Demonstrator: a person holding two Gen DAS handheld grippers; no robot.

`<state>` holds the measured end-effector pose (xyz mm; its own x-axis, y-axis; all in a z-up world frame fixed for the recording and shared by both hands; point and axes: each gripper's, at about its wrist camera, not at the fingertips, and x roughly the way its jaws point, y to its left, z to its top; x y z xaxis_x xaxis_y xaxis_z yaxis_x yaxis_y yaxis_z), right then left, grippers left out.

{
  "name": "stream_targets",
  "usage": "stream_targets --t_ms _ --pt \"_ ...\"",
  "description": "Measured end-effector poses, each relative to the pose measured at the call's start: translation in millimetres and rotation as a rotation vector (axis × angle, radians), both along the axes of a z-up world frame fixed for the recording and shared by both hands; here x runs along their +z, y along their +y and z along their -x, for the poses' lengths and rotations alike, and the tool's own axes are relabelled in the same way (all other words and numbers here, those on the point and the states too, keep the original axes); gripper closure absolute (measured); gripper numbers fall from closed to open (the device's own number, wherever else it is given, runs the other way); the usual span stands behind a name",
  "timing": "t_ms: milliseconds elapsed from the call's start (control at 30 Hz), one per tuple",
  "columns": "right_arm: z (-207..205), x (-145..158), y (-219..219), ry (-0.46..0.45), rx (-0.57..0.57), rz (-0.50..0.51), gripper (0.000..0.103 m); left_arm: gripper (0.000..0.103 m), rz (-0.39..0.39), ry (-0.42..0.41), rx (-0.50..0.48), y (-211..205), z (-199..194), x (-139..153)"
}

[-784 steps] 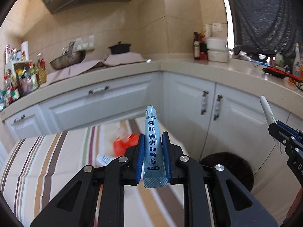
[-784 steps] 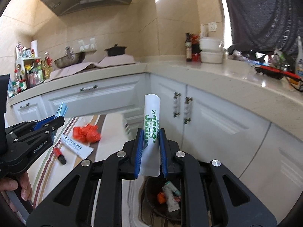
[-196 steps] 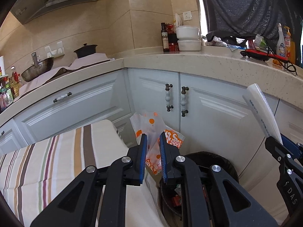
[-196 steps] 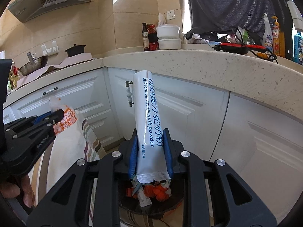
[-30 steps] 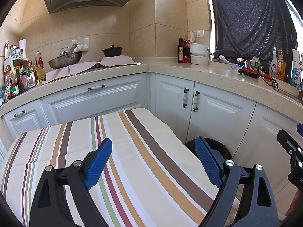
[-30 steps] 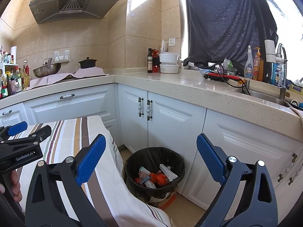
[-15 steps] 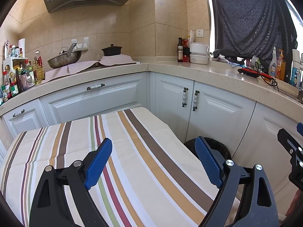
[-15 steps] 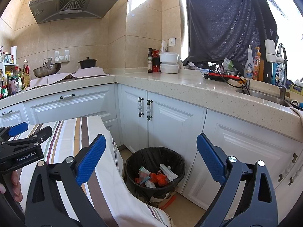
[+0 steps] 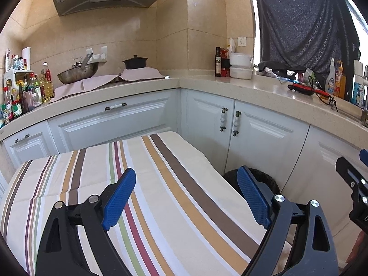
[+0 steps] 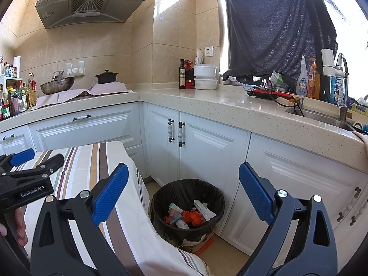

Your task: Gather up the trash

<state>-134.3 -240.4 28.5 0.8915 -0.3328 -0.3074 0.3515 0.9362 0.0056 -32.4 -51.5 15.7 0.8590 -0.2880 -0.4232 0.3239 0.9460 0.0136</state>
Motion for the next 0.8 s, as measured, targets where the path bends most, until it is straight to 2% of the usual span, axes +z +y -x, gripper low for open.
stream_targets --t_ms 267,567,800 --pt "-0.1 0.5 0.4 0.001 0.002 -0.001 0.009 0.014 0.028 -0.020 -0.014 3.2 3.0 3.2" --pt "-0.3 0.4 0.6 0.001 0.000 -0.002 0.009 0.014 0.014 -0.038 -0.014 0.2 4.2 5.5" --pt "-2.5 -0.4 1.6 0.008 0.006 -0.003 0.009 0.014 0.012 0.022 0.008 4.2 -7.0 -0.6"
